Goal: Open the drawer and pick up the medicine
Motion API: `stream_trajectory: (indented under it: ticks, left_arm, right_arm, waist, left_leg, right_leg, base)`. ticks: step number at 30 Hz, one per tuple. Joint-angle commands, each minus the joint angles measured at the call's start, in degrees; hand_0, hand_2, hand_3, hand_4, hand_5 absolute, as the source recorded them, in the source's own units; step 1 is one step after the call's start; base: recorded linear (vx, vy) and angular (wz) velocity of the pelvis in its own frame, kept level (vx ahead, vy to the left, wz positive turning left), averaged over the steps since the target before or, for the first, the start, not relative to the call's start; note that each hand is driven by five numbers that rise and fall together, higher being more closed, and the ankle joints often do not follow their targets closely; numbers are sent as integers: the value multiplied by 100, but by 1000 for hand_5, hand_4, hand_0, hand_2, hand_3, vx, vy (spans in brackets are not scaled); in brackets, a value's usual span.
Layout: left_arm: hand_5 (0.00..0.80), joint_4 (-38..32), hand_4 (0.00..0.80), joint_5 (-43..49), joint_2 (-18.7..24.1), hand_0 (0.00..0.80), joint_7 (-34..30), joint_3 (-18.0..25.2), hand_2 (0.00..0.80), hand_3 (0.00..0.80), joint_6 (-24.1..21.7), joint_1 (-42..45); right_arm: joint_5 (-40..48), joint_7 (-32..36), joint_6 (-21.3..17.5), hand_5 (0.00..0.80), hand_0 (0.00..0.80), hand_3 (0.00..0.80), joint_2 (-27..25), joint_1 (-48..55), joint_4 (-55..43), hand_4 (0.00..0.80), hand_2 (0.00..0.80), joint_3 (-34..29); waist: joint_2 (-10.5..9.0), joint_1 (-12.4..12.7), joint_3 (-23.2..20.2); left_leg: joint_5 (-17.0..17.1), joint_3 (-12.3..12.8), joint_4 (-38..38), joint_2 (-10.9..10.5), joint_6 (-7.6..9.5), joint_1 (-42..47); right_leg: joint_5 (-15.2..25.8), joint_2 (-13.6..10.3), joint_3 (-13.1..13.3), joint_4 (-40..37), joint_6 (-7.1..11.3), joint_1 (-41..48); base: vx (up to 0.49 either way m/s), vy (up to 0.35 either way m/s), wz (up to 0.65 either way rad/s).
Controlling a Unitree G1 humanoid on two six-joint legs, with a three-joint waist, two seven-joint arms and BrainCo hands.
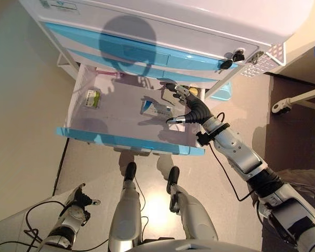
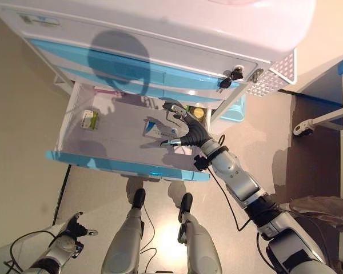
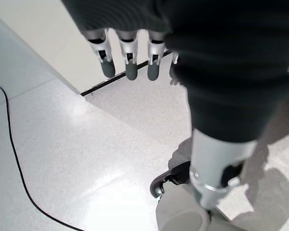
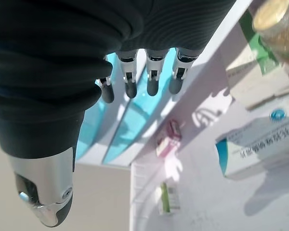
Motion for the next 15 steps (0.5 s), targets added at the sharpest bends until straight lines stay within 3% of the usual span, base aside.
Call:
stream_trajectory:
  ticks: [1,15]
  left_arm:
    - [0,26,0,-128,217,0,145,-71,0,0,29,108]
    - [0,74,0,-103,221,0,259,-337,0,0,45,26]
  right_arm:
    - [-119,-142,-312,0,0,0,146,-194,-335,0,0,132]
    - [-995,-501,-97,0,0,0,709,-958,916,0,0,692]
  waist:
    - [-226,46,-156]
    - [-189,222,-48]
  left_leg:
    - [-62,-187,323,-471,394,-378]
    - [23,-344,184,-471,388,-374]
  right_leg:
    - [-174,-173,-119,369,313,-60]
    - [-206,-165,-243,361,292,-57]
  base:
    - [1,-27,11]
    - [2,-5,7]
